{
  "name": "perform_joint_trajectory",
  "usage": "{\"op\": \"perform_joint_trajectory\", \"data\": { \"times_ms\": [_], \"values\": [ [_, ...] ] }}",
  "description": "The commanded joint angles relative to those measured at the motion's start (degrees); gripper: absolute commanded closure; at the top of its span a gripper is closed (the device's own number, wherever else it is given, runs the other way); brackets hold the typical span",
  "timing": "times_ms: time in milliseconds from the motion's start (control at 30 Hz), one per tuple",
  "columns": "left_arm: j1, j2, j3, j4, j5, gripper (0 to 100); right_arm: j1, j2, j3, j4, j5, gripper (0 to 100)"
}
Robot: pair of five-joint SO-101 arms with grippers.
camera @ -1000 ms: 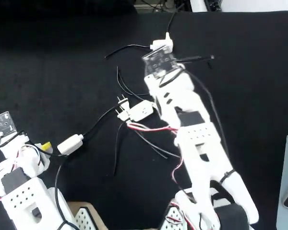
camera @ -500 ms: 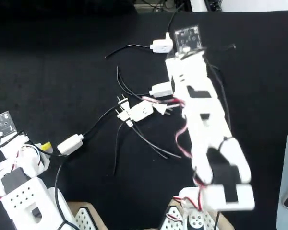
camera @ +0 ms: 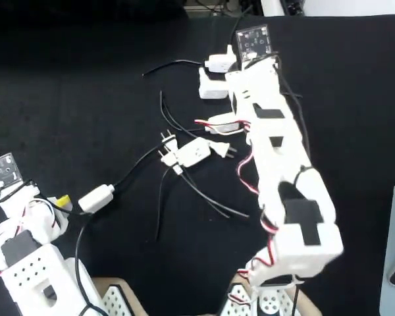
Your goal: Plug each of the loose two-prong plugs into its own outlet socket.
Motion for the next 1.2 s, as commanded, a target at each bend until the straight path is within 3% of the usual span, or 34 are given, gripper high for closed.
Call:
{"op": "perform_joint_trajectory", "data": {
  "times_ms": [0, 167, 367, 467, 733, 867, 1167],
  "values": [
    [-0.22, -0.62, -0.13, -0.97, 0.18, 69, 0.97, -10.24, 0.75, 6.59, -0.7, 79.8],
    [-0.22, -0.62, -0.04, -0.97, 0.18, 69, 0.97, -16.48, 6.99, 11.16, -0.7, 89.6],
    [-0.22, -0.62, -0.04, -0.88, 0.18, 69, -0.79, -20.88, 17.1, 11.08, -0.7, 89.8],
    [-0.22, -0.62, -0.04, -0.7, 0.18, 69, -2.64, -21.76, 20.97, 11.08, -1.05, 87.1],
    [-0.13, -0.62, 0.04, -0.62, 0.18, 69, -8.0, -20.53, 23.87, 13.1, -10.81, 79.1],
    [-0.13, -0.62, 0.75, -0.88, 0.18, 69, -10.81, -18.95, 21.76, 18.29, -9.67, 78.9],
    [-0.13, -0.62, 0.84, -0.88, 0.18, 69, -10.55, -8.04, 5.05, 39.12, 2.37, 77.0]
  ]
}}
